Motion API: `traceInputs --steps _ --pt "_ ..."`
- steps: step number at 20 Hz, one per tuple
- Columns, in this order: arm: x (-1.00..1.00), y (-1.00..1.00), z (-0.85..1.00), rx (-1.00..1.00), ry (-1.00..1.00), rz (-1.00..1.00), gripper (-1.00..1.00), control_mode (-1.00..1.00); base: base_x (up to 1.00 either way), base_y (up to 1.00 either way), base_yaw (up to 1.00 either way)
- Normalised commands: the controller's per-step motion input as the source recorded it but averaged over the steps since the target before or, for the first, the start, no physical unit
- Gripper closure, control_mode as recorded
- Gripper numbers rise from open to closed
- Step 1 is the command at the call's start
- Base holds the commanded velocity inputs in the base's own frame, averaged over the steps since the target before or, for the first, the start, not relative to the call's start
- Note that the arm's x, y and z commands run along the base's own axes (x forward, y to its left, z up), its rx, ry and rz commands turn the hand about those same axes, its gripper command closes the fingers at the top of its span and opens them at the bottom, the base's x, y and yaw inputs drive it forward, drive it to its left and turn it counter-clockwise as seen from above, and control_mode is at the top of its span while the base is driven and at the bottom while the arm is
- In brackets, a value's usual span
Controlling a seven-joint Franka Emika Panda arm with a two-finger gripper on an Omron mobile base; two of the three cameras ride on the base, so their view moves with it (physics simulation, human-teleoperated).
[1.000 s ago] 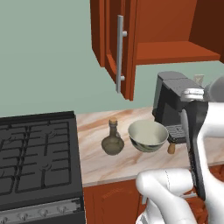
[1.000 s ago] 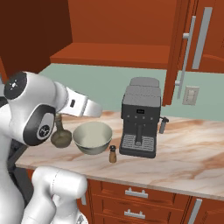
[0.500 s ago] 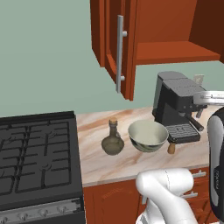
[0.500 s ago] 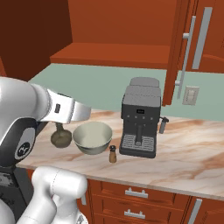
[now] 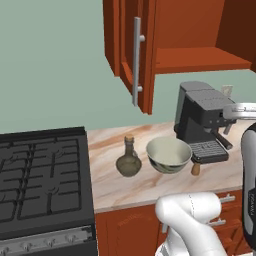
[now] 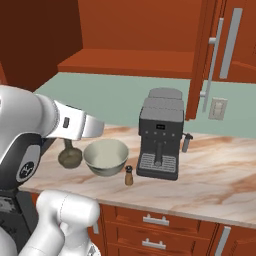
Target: Retrieve the bottle and the shaker from the cabinet and place them next to the mixing bowl on the counter. Then add garlic from the fridge to the mixing bowl.
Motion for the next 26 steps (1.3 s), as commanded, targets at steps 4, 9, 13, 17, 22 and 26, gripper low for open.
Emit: traceInputs --steps 4,9,13,17,22,26 --pt "0.0 0.0 0.0 0.0 0.0 0.0 -1.0 1.0 -0.91 0.0 0.0" --pt "0.0 0.0 0.0 0.0 0.0 0.0 -1.0 1.0 -0.97 0.0 0.0" --pt "0.0 0.0 0.0 0.0 0.0 0.0 -1.0 1.0 -0.7 -0.03 -0.05" --pt "0.0 0.0 0.0 0.0 0.0 0.0 -1.0 1.0 -0.61 0.0 -0.09" --pt "0.0 0.0 0.0 0.0 0.0 0.0 -1.0 1.0 -0.55 -0.27 0.0" --pt "0.0 0.0 0.0 0.0 0.0 0.0 -1.0 1.0 -0.02 -0.23 0.0"
